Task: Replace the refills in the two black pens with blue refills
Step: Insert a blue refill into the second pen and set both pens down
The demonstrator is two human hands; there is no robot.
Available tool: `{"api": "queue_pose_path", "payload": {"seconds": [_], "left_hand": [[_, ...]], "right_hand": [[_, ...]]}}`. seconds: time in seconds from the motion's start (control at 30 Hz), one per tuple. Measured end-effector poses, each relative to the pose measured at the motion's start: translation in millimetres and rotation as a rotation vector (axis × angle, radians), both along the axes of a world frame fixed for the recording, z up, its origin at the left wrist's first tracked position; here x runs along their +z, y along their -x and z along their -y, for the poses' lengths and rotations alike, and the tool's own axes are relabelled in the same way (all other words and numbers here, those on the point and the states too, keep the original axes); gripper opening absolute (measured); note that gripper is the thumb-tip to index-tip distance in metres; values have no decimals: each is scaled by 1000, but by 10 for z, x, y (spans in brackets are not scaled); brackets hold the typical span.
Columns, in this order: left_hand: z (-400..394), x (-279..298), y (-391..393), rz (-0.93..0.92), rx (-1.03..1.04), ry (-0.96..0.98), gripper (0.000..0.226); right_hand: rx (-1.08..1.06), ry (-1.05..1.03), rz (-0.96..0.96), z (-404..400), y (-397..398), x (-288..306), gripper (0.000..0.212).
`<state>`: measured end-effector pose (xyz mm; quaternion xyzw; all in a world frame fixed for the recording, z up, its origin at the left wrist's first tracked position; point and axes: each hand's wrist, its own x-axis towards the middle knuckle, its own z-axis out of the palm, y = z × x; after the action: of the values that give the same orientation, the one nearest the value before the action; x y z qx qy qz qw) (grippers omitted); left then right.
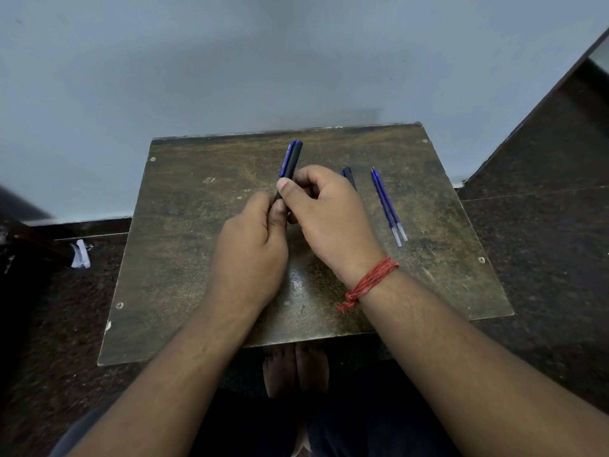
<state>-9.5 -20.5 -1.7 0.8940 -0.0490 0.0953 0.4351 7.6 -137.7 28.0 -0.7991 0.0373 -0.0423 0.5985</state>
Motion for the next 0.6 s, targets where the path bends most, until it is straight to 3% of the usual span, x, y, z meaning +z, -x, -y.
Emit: {"api": "queue_pose_path", "payload": {"seconds": [0.2, 0.3, 0.47, 0.6], "left_hand": [[9, 95, 8, 36, -32, 51, 31], [-66, 111, -27, 48, -26, -20, 40], [-137, 78, -100, 17, -35, -344, 59], [-154, -35, -140, -16, -32, -509, 74]], "right_hand": [[-205, 29, 64, 166, -119, 66, 15], [-219, 327, 152, 313, -131, 69, 12], [-79, 899, 78, 310, -104, -22, 22], [-39, 1061, 106, 210, -96, -85, 12]]}}
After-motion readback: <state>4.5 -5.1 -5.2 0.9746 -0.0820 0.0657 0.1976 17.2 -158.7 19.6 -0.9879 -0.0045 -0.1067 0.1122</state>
